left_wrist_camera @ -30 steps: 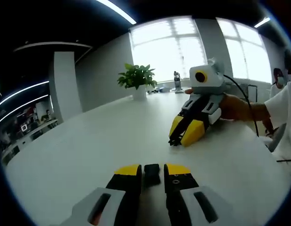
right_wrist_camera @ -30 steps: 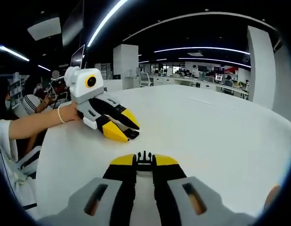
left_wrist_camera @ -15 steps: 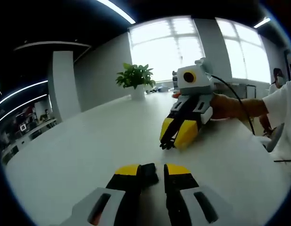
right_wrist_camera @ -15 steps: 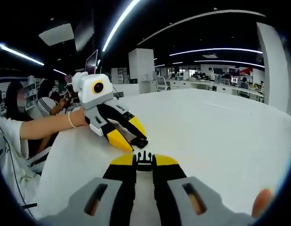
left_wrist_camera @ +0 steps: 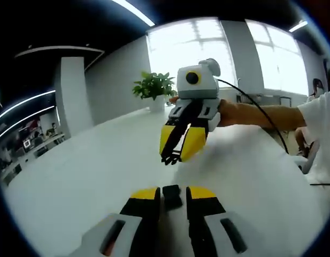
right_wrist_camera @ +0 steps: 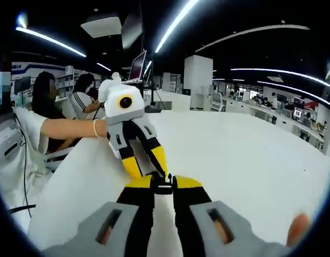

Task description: Snap the two parts of the plastic buckle together until the buckle closes and remains connected.

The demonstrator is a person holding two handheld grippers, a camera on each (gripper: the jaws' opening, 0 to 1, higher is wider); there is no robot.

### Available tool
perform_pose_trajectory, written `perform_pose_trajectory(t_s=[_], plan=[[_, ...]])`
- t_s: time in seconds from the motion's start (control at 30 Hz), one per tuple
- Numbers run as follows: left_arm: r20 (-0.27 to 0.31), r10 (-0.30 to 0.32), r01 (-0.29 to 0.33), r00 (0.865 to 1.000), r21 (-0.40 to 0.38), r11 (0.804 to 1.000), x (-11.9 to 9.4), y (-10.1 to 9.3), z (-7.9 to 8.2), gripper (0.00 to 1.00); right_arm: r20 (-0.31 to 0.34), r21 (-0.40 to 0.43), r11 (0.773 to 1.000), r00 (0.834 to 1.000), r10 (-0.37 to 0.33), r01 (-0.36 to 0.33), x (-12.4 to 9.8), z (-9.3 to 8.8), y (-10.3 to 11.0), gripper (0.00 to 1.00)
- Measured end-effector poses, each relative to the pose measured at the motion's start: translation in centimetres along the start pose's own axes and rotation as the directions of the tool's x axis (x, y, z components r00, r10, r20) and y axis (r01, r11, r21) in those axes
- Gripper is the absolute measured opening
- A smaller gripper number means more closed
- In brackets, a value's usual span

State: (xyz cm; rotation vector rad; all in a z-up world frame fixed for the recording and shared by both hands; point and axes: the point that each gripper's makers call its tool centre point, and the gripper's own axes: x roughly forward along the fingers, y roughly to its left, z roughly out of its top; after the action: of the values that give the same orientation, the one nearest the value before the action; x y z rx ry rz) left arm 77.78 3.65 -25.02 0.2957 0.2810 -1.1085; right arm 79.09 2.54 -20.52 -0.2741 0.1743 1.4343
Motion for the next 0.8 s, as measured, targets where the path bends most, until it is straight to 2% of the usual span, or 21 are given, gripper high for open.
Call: perform_pose_trajectory(t_s=[0.1,0.17,0.2,0.23,0.27,0.3,0.33,0.43,0.53,0.63,0.67,0.7,0.73,0.8], plan=[[0.017,0.001,0.0,1.0,-0.021,1.0,-0.1,0.4,0.3,0.18,0.131,-0.007,1.0,0.991,0.021,-0.021,0.4,2.3,0.4,0.14],[0.024,0.001,-0.001,1.0,-0.034,0.999,-0.2,0.5,0.5,0.19,0.178,0.013,1.0,0.984,0.025,-0.027,0.6,2.3,0.6,0.13],[0.026,0.0,0.001,1.0,-0.038,0.999,-0.2,0.5,0.5,0.19,0.173,0.033,0.999,0.985,0.021,-0.027,0.7,1.8,0.4,0.13],[0.026,0.0,0.001,1.0,-0.04,0.999,-0.2,0.4,0.5,0.19,0.105,0.071,0.997,0.994,0.013,-0.021,0.8,0.8,0.2,0.13],[0.027,0.002,-0.001,1.0,-0.041,0.999,-0.2,0.4,0.5,0.19,0.076,0.015,1.0,0.997,0.018,-0.019,0.8,0.3,0.1,0.13],[0.026,0.003,-0.002,1.0,-0.041,0.999,-0.2,0.5,0.5,0.19,0.026,0.006,1.0,1.0,-0.012,0.012,0.5,-0.6,-0.2,0.13],[0.026,0.004,-0.003,1.0,-0.042,0.999,-0.2,0.5,0.5,0.19,0.015,0.006,1.0,1.0,-0.02,0.02,0.4,-0.9,-0.2,0.13],[0.039,0.007,-0.005,0.999,-0.042,0.999,-0.2,0.5,0.7,0.19,0.065,0.005,1.0,0.998,-0.004,0.004,-0.3,-0.2,0.3,0.13],[0.033,0.01,-0.008,0.999,-0.049,0.999,-0.3,0.5,0.5,0.19,0.072,-0.04,0.999,0.997,0.031,-0.028,-0.6,0.3,1.3,0.13],[0.033,0.012,-0.01,0.999,-0.048,0.999,-0.3,0.5,0.5,0.19,0.031,-0.019,0.996,0.995,0.093,-0.092,-0.3,-0.6,2.3,0.13],[0.033,0.009,-0.008,0.999,-0.05,0.999,-0.3,0.5,0.5,0.19,0.004,-0.006,0.997,0.997,0.083,-0.083,-0.1,-1.3,2.1,0.13],[0.035,0.008,-0.006,0.999,-0.052,0.999,-0.3,0.4,0.5,0.19,-0.051,-0.024,0.997,0.996,0.077,-0.079,0.0,-2.3,2.0,0.13],[0.035,0.007,-0.005,0.999,-0.053,0.999,-0.3,0.4,0.5,0.19,-0.079,-0.035,0.996,0.994,0.081,-0.084,0.0,-2.8,2.0,0.13],[0.034,0.007,-0.005,0.999,-0.056,0.998,-0.3,0.3,0.4,0.19,-0.054,-0.005,0.997,0.995,0.081,-0.082,-0.1,-2.7,1.8,0.13]])
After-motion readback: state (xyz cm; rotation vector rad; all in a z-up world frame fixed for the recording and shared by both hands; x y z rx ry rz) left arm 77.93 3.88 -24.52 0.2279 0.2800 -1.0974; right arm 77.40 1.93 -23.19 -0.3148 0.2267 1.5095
